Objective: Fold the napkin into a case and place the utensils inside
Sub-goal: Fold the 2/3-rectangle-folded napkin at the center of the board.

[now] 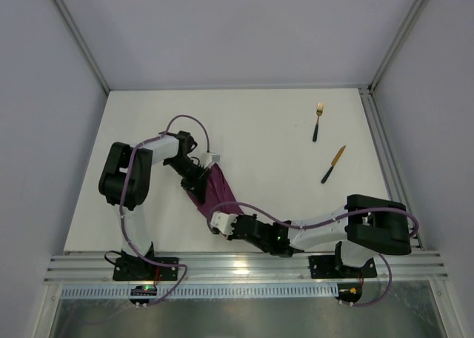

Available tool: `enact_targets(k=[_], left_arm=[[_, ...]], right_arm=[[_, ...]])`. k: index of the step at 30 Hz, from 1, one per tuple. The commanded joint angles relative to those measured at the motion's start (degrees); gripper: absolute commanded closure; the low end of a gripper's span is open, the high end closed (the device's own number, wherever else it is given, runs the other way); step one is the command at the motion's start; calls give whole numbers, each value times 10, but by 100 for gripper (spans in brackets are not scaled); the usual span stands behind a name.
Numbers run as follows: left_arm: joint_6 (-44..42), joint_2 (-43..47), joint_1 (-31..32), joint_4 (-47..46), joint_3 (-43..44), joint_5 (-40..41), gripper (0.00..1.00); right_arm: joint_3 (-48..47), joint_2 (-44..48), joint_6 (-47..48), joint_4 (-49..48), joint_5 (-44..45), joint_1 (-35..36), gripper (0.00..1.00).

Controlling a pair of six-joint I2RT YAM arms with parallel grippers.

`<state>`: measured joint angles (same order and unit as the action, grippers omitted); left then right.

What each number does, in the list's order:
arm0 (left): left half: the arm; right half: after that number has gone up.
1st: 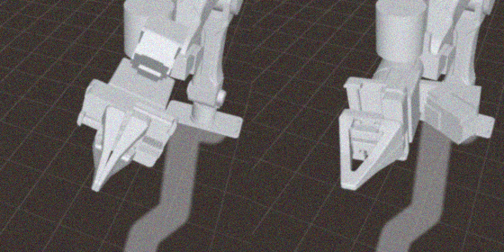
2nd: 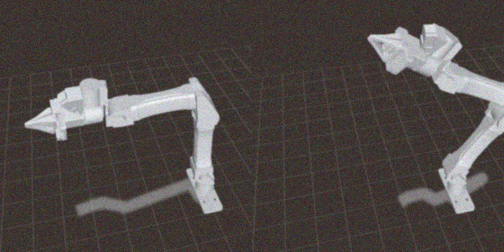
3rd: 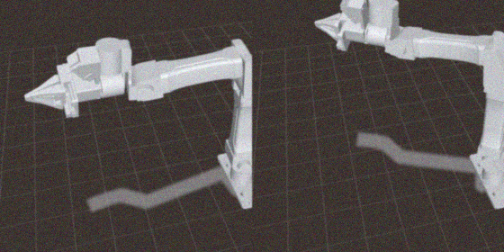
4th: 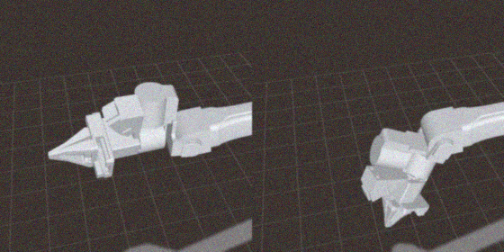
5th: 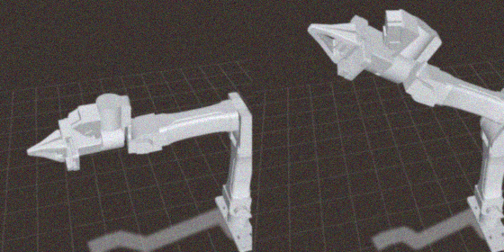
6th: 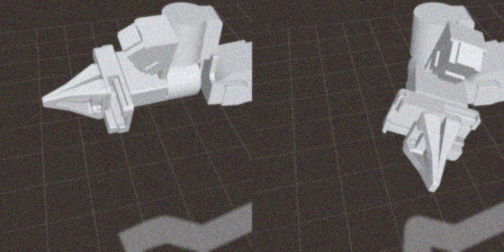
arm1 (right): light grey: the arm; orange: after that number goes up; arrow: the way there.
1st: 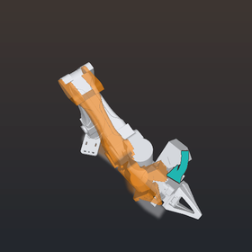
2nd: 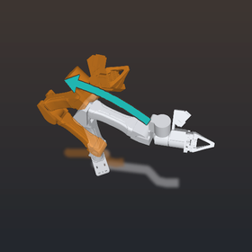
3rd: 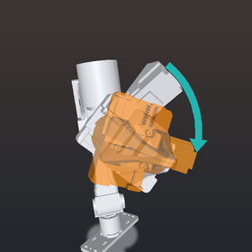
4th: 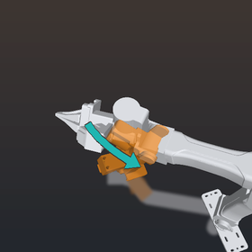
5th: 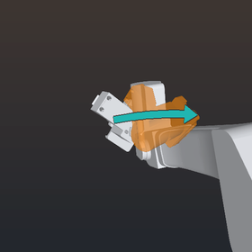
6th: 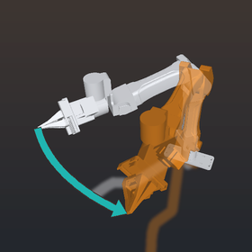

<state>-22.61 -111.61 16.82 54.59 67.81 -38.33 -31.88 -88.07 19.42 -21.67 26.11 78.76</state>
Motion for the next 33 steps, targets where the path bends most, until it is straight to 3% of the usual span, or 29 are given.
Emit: enact_targets(k=[1, 13, 24, 33], left_arm=[[-3, -12, 1, -56, -5, 22, 80], [-5, 1, -1, -61, -5, 15, 80], [-32, 49, -31, -15, 28, -32, 68], [-26, 86, -40, 34, 90, -8, 62]], right_arm=[[-18, -17, 21, -31, 31, 20, 92], [-32, -68, 21, 5, -7, 48, 92], [-30, -95, -9, 7, -23, 47, 93], [-21, -96, -19, -4, -33, 42, 94]])
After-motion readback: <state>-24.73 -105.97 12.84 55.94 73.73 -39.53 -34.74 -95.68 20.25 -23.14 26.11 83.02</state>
